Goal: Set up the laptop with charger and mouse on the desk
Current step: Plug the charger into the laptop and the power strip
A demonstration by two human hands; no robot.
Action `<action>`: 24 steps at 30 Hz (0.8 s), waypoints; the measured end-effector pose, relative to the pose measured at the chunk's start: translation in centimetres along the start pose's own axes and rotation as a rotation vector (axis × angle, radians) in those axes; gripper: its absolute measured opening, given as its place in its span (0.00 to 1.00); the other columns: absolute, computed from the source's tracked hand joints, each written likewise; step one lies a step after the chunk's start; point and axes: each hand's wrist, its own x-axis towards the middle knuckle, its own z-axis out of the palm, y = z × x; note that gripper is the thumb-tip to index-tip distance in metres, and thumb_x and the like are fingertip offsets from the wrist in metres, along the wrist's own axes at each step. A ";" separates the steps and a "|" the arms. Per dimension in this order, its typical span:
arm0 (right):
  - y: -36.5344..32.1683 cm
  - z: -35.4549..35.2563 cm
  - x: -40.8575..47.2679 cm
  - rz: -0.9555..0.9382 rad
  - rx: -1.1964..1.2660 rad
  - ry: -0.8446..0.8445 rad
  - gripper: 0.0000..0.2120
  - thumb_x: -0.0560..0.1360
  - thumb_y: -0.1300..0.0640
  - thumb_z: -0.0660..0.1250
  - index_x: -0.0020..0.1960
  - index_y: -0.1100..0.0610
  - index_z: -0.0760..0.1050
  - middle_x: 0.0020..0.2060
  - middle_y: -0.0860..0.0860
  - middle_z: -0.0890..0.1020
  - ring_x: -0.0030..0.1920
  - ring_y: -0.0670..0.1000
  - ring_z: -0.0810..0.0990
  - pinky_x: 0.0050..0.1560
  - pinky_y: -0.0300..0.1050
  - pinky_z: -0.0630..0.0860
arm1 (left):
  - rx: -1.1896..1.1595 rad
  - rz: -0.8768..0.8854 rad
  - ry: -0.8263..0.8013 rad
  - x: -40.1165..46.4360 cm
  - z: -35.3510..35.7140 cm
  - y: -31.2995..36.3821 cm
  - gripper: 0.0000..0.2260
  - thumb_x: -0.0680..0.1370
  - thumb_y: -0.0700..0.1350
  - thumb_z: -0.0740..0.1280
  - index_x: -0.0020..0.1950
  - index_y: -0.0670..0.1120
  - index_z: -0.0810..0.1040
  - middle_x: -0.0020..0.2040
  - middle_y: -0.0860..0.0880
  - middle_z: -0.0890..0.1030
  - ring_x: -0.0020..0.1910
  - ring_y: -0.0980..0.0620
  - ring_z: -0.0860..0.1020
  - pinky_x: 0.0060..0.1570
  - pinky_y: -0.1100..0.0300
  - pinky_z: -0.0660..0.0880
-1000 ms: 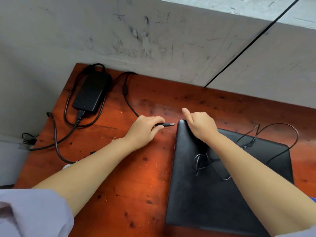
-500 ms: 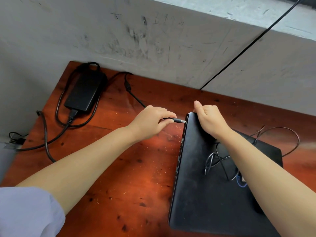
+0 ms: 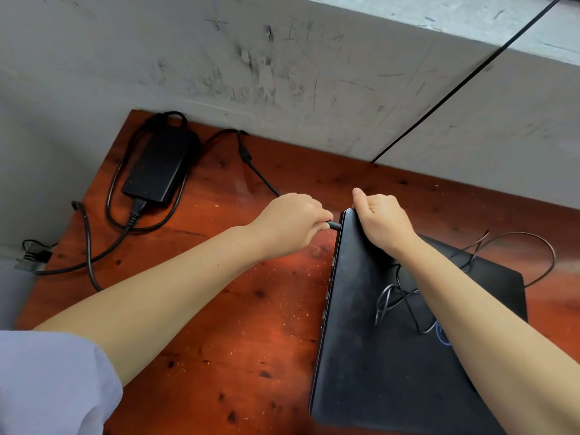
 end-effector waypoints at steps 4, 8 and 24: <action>0.0 1.1 0.4 -0.002 -0.036 -0.028 0.28 0.80 0.45 0.48 0.25 0.58 0.64 0.26 0.52 0.72 0.35 0.59 0.71 0.36 0.47 0.63 | -0.005 -0.014 -0.051 0.0 1.2 -1.0 0.11 0.79 0.46 0.59 0.52 0.44 0.78 0.43 0.46 0.80 0.46 0.44 0.75 0.45 0.53 0.68; 0.1 3.5 0.3 -0.025 -0.114 -0.097 0.27 0.80 0.45 0.47 0.30 0.57 0.70 0.35 0.58 0.80 0.41 0.61 0.77 0.39 0.47 0.65 | 0.011 -0.096 -0.167 -0.5 3.1 -2.2 0.09 0.78 0.49 0.60 0.53 0.46 0.75 0.48 0.44 0.80 0.49 0.42 0.76 0.50 0.49 0.72; 1.6 4.6 -0.9 -0.175 -0.116 -0.191 0.12 0.79 0.52 0.57 0.50 0.61 0.72 0.48 0.59 0.77 0.49 0.60 0.74 0.48 0.52 0.72 | 0.146 -0.154 -0.163 -0.7 6.8 -2.6 0.10 0.78 0.47 0.62 0.54 0.42 0.72 0.55 0.43 0.73 0.56 0.42 0.71 0.50 0.49 0.68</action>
